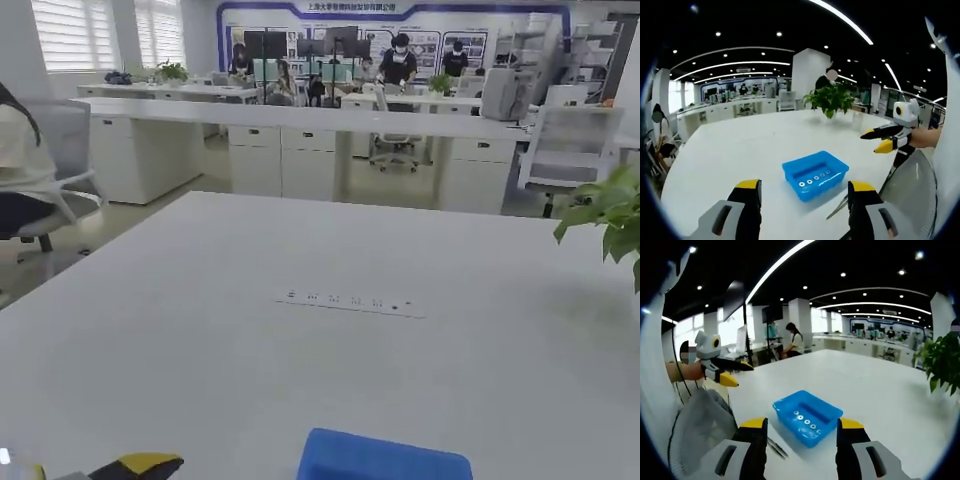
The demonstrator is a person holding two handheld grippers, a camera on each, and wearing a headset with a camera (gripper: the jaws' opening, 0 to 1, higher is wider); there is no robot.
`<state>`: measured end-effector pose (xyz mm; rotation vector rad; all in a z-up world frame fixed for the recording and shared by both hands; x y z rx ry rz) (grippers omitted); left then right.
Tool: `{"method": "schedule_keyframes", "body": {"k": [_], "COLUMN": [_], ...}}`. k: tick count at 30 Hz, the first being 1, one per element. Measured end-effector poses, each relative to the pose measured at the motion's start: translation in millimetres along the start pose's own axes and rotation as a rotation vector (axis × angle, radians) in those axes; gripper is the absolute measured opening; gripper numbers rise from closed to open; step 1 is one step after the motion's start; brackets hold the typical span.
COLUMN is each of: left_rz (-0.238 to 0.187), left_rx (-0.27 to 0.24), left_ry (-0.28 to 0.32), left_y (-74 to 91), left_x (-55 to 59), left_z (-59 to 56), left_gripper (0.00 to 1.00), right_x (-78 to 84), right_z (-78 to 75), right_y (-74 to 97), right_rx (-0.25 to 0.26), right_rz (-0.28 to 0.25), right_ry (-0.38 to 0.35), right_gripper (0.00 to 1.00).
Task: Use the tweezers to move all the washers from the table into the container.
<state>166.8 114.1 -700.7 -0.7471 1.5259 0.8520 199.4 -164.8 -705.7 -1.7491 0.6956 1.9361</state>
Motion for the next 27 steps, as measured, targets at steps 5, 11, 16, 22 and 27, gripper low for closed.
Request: {"method": "schedule_keyframes", "body": {"k": [5, 11, 16, 22, 27], "left_rz": [-0.081, -0.204, -0.263, -0.279, -0.273], "left_rx": [-0.067, -0.123, -0.165, -0.203, -0.203], "left_ry": [-0.002, 0.059, 0.098, 0.095, 0.099], "left_y": [10.0, 18.7, 27.2, 32.3, 32.8], "left_x": [-18.4, -36.0, -40.9, -39.4, -38.4], "left_z": [0.5, 2.7, 6.1, 6.1, 3.6], "left_gripper": [0.80, 0.87, 0.95, 0.98, 0.98], "right_x": [-12.7, -25.1, -31.4, -30.6, -32.5], "right_z": [-7.5, -12.6, -18.5, -25.4, -25.4], "right_y": [16.1, 34.2, 42.6, 48.5, 48.3], "right_rx": [0.081, 0.160, 0.224, 0.294, 0.313], "right_rz": [-0.077, -0.122, -0.182, -0.177, -0.191], "right_ry": [-0.039, 0.002, -0.002, 0.030, 0.019], "right_gripper": [0.62, 0.73, 0.86, 0.99, 0.99]}}
Point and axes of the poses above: the centre of the closed fingertips' face, and the gripper's own axes: y roughly backward along the fingers, z roughly to its left, x roughly out of its underside, the point moved 6 cm from there along y, roughly backward along the fingers, and after that the axes turned 14 degrees about -z, right-handed, at the moved point
